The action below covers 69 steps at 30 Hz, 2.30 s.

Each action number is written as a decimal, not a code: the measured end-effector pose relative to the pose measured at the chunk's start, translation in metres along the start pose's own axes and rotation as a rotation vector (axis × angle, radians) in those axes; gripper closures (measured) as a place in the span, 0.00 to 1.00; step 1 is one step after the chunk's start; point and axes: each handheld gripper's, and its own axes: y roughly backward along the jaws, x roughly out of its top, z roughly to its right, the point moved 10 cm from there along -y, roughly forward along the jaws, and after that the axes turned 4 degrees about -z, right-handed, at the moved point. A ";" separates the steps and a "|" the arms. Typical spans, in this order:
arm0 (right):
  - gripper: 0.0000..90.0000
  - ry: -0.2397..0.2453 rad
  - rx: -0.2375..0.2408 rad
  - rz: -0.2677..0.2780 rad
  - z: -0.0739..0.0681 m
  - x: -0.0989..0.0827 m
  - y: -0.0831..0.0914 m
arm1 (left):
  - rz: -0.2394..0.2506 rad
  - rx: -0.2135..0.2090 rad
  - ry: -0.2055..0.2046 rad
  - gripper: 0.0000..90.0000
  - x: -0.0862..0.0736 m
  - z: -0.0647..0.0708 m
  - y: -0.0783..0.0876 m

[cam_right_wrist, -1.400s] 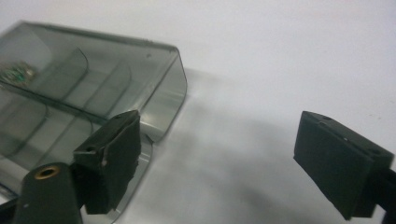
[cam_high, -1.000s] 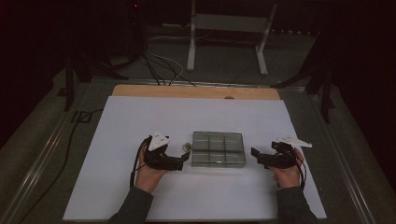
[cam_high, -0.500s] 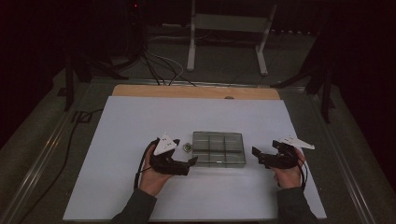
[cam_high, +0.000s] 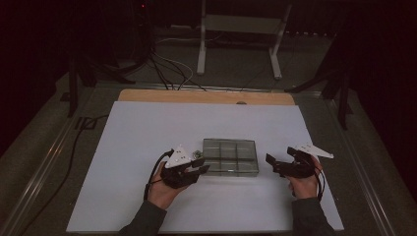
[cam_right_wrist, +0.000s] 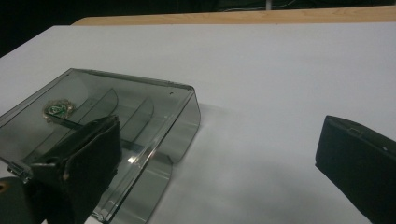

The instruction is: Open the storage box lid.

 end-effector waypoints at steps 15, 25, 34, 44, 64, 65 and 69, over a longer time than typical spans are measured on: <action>0.00 0.007 0.004 0.032 -0.001 0.004 0.003 | -0.104 0.018 0.010 1.00 -0.025 -0.005 -0.014; 0.00 0.019 0.006 0.046 -0.003 0.005 0.003 | -0.158 0.038 0.039 1.00 -0.040 -0.013 -0.018; 0.00 0.027 0.021 0.073 -0.005 0.008 0.004 | -0.202 0.061 0.038 1.00 -0.048 -0.017 -0.024; 0.00 0.038 0.036 0.092 -0.007 0.009 0.004 | -0.193 0.071 0.035 1.00 -0.047 -0.019 -0.025; 0.01 0.132 0.114 0.149 -0.024 0.015 0.006 | -0.149 0.082 0.032 1.00 -0.037 -0.014 -0.026; 0.01 0.135 0.115 0.138 -0.025 0.014 0.006 | -0.143 0.085 0.034 1.00 -0.036 -0.013 -0.026; 0.01 0.115 0.145 0.100 -0.030 0.013 0.004 | -0.125 0.090 0.043 1.00 -0.029 -0.014 -0.027</action>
